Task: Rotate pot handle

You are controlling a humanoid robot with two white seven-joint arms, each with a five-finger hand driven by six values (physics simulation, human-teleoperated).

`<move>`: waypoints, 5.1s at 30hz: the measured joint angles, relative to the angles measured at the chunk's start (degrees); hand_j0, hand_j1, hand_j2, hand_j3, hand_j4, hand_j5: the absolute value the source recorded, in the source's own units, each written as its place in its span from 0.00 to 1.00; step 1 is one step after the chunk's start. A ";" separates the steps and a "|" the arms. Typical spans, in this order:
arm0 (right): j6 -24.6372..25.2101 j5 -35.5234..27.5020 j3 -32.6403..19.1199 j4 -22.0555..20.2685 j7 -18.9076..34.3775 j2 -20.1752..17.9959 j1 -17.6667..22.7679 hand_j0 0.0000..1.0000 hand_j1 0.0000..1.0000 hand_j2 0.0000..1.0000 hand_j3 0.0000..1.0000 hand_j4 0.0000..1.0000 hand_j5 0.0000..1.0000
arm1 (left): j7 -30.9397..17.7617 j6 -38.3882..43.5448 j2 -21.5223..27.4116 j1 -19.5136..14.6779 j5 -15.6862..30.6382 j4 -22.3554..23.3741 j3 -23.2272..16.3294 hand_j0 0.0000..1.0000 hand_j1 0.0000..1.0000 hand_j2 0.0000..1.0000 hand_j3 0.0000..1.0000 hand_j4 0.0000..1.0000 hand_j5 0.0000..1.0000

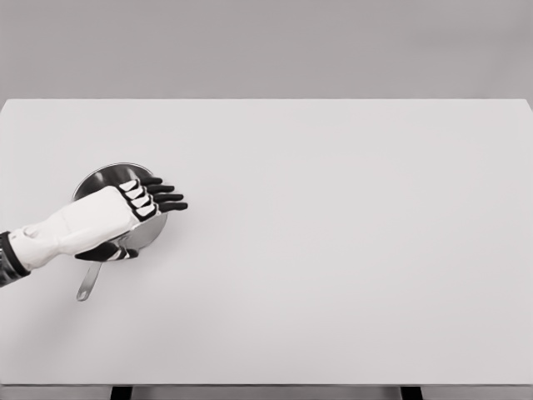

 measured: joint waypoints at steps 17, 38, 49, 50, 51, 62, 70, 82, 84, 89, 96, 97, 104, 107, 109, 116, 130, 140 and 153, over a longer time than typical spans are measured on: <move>0.01 0.00 0.00 0.00 0.00 0.00 0.00 1.00 1.00 1.00 1.00 1.00 1.00 | 0.01 0.01 0.16 -2.81 -4.41 0.03 -1.28 1.00 1.00 1.00 1.00 1.00 1.00; 0.02 0.00 0.00 0.00 0.00 0.00 0.00 1.00 1.00 1.00 1.00 1.00 1.00 | -0.01 0.00 0.54 -1.41 -7.50 0.09 -4.51 1.00 1.00 1.00 1.00 1.00 1.00; 0.03 0.00 0.00 0.00 0.00 0.00 0.00 1.00 1.00 1.00 1.00 1.00 1.00 | 0.11 0.00 2.57 -0.35 -7.12 0.12 -4.46 1.00 1.00 1.00 1.00 1.00 1.00; 0.03 0.00 0.00 0.00 0.00 0.00 0.00 1.00 1.00 1.00 1.00 1.00 1.00 | 0.13 0.00 2.64 -0.35 -7.09 0.12 -4.46 1.00 1.00 1.00 1.00 1.00 1.00; 0.02 0.00 0.00 0.00 0.00 0.00 0.00 1.00 1.00 1.00 1.00 1.00 1.00 | 0.15 0.00 2.70 -0.35 -7.05 0.12 -4.46 1.00 1.00 1.00 1.00 1.00 1.00; 0.02 0.00 0.00 0.00 0.00 0.00 0.00 1.00 1.00 1.00 1.00 1.00 1.00 | 0.32 0.00 4.44 0.00 -5.86 0.12 -4.41 1.00 1.00 1.00 1.00 1.00 1.00; 0.02 0.00 0.00 0.00 0.00 0.00 0.00 1.00 1.00 1.00 1.00 1.00 1.00 | 0.35 0.00 5.78 0.00 -4.89 0.12 -4.15 1.00 1.00 1.00 1.00 1.00 1.00; 0.03 0.00 0.00 0.00 0.00 0.00 0.00 1.00 1.00 1.00 1.00 1.00 1.00 | 0.43 0.00 7.02 0.09 -4.69 0.12 -3.66 1.00 1.00 1.00 1.00 1.00 1.00; 0.02 0.00 0.00 0.00 0.00 0.00 0.00 1.00 1.00 1.00 1.00 1.00 1.00 | 0.44 0.01 7.26 0.09 -4.67 0.11 -3.59 1.00 1.00 1.00 1.00 1.00 1.00; 0.02 0.00 0.00 0.00 0.00 0.00 0.00 1.00 1.00 1.00 1.00 1.00 1.00 | 0.44 0.00 8.14 0.09 -4.40 0.11 -3.51 1.00 1.00 1.00 1.00 1.00 1.00; 0.02 0.00 0.00 0.00 0.00 0.00 0.00 1.00 1.00 1.00 1.00 1.00 1.00 | 0.44 0.00 8.87 0.35 -4.25 0.15 -3.26 1.00 1.00 1.00 1.00 1.00 1.00; 0.02 0.00 0.00 0.00 0.00 0.00 0.00 1.00 1.00 1.00 1.00 1.00 1.00 | 0.44 0.00 9.01 0.44 -4.24 0.15 -3.17 1.00 1.00 1.00 1.00 1.00 1.00; 0.03 0.00 0.00 0.00 0.00 0.00 0.00 1.00 1.00 1.00 1.00 1.00 1.00 | 0.44 0.00 10.12 1.05 -3.69 0.18 -2.51 1.00 1.00 1.00 1.00 1.00 1.00; 0.03 0.00 0.00 0.00 0.00 0.00 0.00 1.00 1.00 1.00 1.00 1.00 1.00 | 0.44 0.00 10.38 1.58 -3.51 0.19 -2.06 1.00 1.00 1.00 1.00 1.00 1.00; 0.03 0.00 0.00 0.00 0.00 0.00 0.00 1.00 1.00 1.00 1.00 1.00 1.00 | 0.44 0.00 10.45 1.67 -3.47 0.20 -1.66 1.00 1.00 1.00 1.00 1.00 1.00; 0.01 0.00 0.00 0.00 0.00 0.00 0.00 1.00 1.00 1.00 1.00 1.00 1.00 | 0.44 0.00 10.82 1.67 -3.34 0.20 -0.90 1.00 1.00 1.00 1.00 1.00 1.00; 0.02 0.00 0.00 0.00 0.00 0.00 0.00 1.00 1.00 1.00 1.00 1.00 1.00 | 0.44 0.00 11.60 4.04 -2.83 0.20 1.24 1.00 1.00 1.00 1.00 1.00 1.00; 0.02 0.00 0.00 0.00 0.00 0.00 0.00 1.00 1.00 1.00 1.00 1.00 1.00 | 0.49 0.00 12.36 4.04 -0.28 0.12 3.46 1.00 1.00 1.00 1.00 1.00 1.00; 0.03 0.00 0.00 0.00 0.00 0.00 0.00 1.00 1.00 1.00 1.00 1.00 1.00 | 0.54 0.00 12.87 6.94 7.09 0.11 4.40 1.00 1.00 1.00 1.00 1.00 1.00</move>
